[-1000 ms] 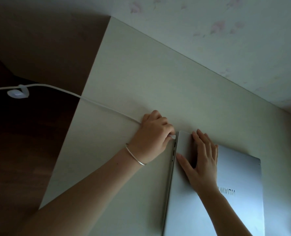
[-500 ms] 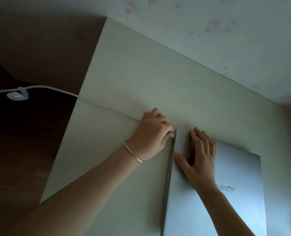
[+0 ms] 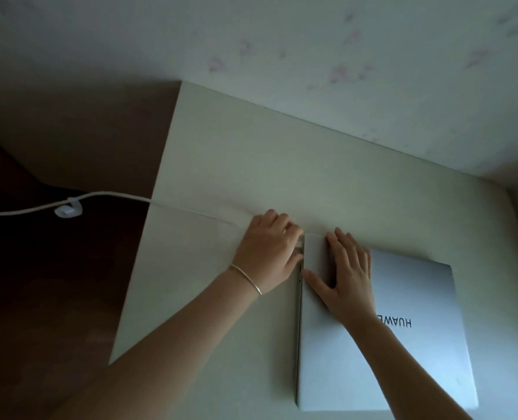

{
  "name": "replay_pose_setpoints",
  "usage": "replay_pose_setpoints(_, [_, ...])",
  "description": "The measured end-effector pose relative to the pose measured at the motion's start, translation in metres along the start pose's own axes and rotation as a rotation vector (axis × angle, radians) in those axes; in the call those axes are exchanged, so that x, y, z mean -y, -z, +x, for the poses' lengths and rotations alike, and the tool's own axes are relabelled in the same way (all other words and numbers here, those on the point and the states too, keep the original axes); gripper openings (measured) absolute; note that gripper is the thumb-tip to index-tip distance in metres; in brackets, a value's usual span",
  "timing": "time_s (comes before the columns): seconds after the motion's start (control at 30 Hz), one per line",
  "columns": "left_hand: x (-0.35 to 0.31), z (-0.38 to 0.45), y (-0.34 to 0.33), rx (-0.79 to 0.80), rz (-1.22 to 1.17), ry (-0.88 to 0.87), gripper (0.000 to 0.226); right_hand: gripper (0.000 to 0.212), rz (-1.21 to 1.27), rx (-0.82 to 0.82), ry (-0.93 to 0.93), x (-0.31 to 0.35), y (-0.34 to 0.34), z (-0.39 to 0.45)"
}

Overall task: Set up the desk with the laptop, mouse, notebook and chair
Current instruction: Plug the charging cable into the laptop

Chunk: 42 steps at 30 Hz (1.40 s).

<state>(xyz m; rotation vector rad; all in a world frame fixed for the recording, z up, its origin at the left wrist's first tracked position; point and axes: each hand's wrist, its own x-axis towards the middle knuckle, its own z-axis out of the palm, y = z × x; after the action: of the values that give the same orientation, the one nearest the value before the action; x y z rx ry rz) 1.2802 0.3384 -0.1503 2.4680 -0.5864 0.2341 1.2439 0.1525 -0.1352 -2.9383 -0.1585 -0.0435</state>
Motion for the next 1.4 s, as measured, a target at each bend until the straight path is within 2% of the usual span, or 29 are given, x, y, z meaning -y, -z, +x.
replay_pose_setpoints(0.1, [-0.012, -0.006, 0.024, 0.017, 0.046, 0.032, 0.037, 0.086, 0.032, 0.01, -0.041, 0.004, 0.013, -0.009])
replay_pose_setpoints(0.3, [-0.046, -0.004, 0.073, 0.003, 0.064, 0.044, 0.035, 0.079, 0.082, -0.116, -0.119, -0.011, 0.078, -0.044])
replay_pose_setpoints(0.43, [-0.082, 0.017, 0.089, -0.03, 0.066, -0.032, 0.038, 0.078, 0.107, -0.236, -0.231, -0.043, 0.134, -0.082])
replay_pose_setpoints(0.57, [-0.137, 0.054, 0.083, -0.031, 0.054, -0.127, 0.044, 0.074, 0.07, -0.287, -0.325, -0.089, 0.18, -0.118])
replay_pose_setpoints(0.77, [-0.225, 0.087, 0.032, 0.039, 0.054, -0.231, 0.045, 0.077, 0.049, -0.297, -0.407, -0.167, 0.207, -0.149])
replay_pose_setpoints(0.9, [-0.274, 0.103, -0.025, 0.07, 0.087, -0.233, 0.045, 0.077, 0.099, -0.293, -0.406, -0.238, 0.204, -0.157])
replay_pose_setpoints(1.07, [-0.33, 0.114, -0.106, 0.111, 0.139, -0.085, 0.045, 0.073, 0.189, -0.229, -0.42, -0.353, 0.185, -0.166])
replay_pose_setpoints(1.2, [-0.364, 0.11, -0.149, 0.121, 0.166, 0.033, 0.048, 0.059, 0.209, -0.168, -0.46, -0.436, 0.178, -0.173])
replay_pose_setpoints(1.4, [-0.404, 0.106, -0.182, 0.164, 0.22, 0.106, 0.051, 0.052, 0.142, -0.055, -0.508, -0.506, 0.167, -0.158])
